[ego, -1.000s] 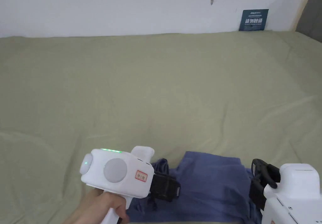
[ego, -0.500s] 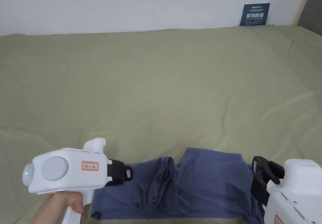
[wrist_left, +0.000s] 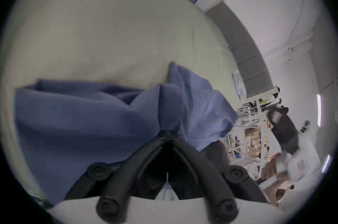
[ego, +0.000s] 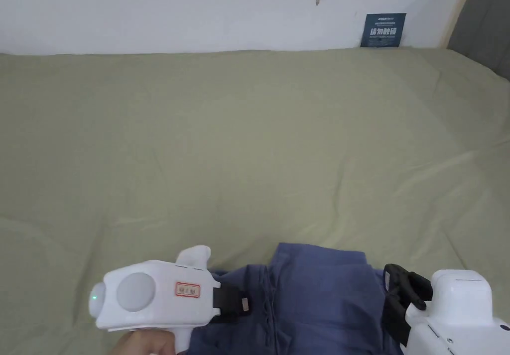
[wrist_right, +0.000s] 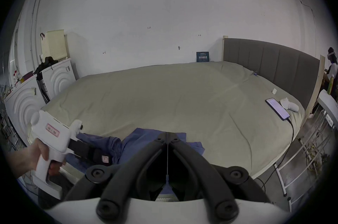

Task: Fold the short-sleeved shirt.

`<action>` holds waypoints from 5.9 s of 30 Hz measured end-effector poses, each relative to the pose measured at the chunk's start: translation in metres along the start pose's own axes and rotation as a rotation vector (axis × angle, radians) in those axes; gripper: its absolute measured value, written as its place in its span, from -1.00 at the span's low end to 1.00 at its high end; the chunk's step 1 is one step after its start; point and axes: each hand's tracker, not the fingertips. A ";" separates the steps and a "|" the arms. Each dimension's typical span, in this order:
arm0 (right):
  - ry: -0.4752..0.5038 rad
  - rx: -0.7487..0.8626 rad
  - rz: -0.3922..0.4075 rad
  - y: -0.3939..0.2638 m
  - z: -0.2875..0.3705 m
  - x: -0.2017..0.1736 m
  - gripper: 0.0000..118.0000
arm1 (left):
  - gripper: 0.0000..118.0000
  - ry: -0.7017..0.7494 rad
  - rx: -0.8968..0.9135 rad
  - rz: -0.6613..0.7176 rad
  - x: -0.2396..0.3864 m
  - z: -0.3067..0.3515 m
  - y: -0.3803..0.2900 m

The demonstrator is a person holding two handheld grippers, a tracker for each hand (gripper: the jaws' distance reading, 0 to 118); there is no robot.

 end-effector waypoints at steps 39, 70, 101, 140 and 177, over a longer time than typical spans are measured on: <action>0.007 0.069 0.061 0.028 0.000 -0.017 -0.99 | -0.76 0.036 0.217 0.271 -0.100 0.102 0.002; 0.014 0.072 0.019 0.027 -0.001 -0.001 -0.99 | 0.75 0.227 0.072 -0.120 0.080 -0.012 0.030; 0.419 -0.262 -0.156 0.004 -0.070 -0.040 -0.98 | -0.99 -0.036 0.128 0.022 -0.023 0.067 0.006; 0.849 -0.589 -0.500 -0.017 -0.169 -0.053 -0.99 | -0.46 -0.109 0.068 0.180 -0.137 0.089 0.032; 0.876 -0.482 -0.392 0.030 -0.176 -0.091 -0.98 | -0.99 0.344 0.368 0.123 -0.266 0.343 0.095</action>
